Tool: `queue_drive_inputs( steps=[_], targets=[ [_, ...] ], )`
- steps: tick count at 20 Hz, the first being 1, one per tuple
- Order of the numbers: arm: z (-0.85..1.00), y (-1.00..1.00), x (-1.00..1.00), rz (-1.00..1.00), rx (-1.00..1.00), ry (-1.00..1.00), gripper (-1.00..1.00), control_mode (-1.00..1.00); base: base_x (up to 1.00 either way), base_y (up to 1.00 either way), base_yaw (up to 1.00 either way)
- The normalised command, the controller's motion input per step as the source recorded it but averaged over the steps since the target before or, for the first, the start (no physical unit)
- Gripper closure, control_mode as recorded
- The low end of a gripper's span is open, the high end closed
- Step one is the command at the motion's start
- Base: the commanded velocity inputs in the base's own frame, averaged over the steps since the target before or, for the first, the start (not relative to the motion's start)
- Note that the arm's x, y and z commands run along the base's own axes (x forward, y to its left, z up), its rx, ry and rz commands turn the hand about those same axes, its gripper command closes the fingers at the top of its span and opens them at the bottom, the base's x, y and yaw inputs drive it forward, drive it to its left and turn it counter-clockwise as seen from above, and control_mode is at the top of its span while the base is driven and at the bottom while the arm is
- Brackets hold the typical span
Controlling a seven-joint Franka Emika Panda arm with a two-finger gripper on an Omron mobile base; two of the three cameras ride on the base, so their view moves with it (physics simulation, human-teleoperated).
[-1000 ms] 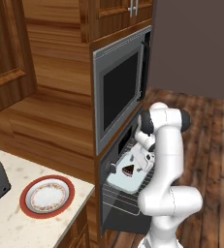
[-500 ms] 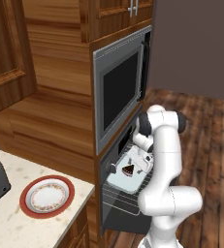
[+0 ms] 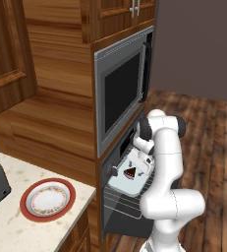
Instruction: Take the baked cake out of the oven and place it on the plate for cooling. Then close the oven door.
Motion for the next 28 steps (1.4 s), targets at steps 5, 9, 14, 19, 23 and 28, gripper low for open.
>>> queue_drive_inputs(
  steps=[5, 9, 14, 19, 23, 28],
  targets=[
    [-0.36, 0.00, 0.13, 0.00, 0.00, 0.00, -1.00, -1.00, 0.00, 0.00, 0.00],
    [-0.52, 0.00, 0.01, 0.00, 0.00, 0.00, -1.00, -1.00, 0.00, 0.00, 0.00],
    [-0.30, 0.00, 0.00, -0.01, 0.00, 0.00, 1.00, -1.00, 0.00, 0.00, 0.00],
    [0.00, 0.00, -0.05, -0.03, 0.00, 0.00, 1.00, -1.00, 0.00, 0.00, 0.00],
    [0.31, 0.00, -0.47, -0.03, 0.04, -0.03, 1.00, -1.00, 0.00, 0.00, 0.00],
    [0.92, 0.00, -0.95, -0.04, 0.01, -0.17, 1.00, -1.00, 0.00, 0.00, 0.00]
  ],
)
